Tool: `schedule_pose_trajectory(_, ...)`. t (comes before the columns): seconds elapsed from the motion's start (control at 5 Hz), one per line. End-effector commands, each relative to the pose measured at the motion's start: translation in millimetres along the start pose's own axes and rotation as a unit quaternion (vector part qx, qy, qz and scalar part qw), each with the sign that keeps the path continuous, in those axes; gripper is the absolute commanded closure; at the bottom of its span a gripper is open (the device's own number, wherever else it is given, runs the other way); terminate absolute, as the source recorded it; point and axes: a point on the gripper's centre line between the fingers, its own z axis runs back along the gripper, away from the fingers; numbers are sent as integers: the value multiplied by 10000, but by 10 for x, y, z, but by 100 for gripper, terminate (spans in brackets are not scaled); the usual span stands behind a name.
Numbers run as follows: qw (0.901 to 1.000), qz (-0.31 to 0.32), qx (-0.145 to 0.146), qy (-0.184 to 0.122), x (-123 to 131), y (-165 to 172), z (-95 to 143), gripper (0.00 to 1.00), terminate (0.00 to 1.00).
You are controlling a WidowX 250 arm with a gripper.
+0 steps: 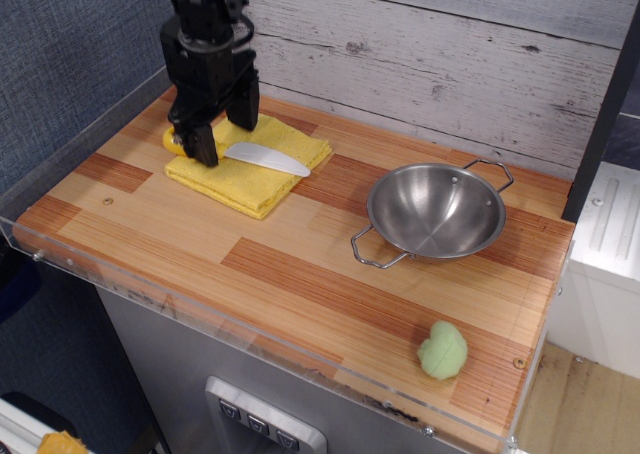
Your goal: Place the knife on the yellow cloth.
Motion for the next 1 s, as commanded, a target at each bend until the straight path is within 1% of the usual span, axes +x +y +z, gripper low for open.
schedule_pose_trajectory(0.0,9982,26,-601,-8,81,-51,542,0,0)
schedule_pose_trajectory(0.2,9972,30,-750,-33,115,27,764,0,0)
schedule_pose_trajectory(0.4,9966,69,-823,-42,95,142,972,0,0)
schedule_pose_trajectory(0.6,9955,194,-897,-243,29,250,1161,0,0)
schedule_pose_trajectory(0.8,9955,194,-897,-243,29,250,1161,0,0)
